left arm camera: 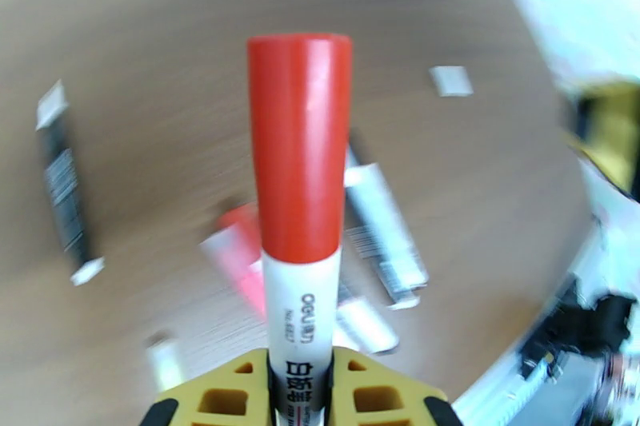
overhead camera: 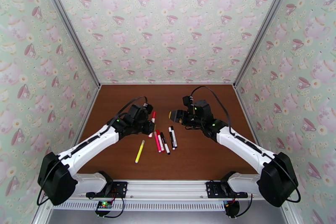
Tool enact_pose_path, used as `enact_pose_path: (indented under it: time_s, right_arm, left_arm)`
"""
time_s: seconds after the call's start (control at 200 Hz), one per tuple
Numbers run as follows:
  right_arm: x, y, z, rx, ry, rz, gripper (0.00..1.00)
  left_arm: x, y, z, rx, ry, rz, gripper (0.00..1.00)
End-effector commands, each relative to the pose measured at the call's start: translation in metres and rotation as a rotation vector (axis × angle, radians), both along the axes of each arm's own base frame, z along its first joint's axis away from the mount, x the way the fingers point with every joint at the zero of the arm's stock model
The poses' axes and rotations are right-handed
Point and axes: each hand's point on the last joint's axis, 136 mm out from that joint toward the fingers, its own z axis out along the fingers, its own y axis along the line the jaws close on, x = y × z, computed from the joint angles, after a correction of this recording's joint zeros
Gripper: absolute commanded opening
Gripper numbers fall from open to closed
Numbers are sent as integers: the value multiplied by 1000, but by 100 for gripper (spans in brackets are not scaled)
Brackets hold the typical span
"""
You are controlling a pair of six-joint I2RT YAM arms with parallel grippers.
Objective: Open the pen caps
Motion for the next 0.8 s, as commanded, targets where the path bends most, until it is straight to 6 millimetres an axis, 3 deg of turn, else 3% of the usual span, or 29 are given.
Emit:
enact_pose_path:
  time_s: [0.0,0.195,0.406,0.791]
  right_arm:
    - [-2,1,10,2,20,-7,62]
    - [-1,2,16,-8,4,6,58]
    - [-4,14,26,4,-30,93,54]
    - [4,13,11,-57,-26,82,44]
  left_arm:
    - [3,-35,30,-124,-97,-148,17]
    - [-6,-54,37,-184,-106,-263,17]
    - [-7,-63,31,-181,-62,-286,17]
    - [-9,-72,32,-167,-74,-309,17]
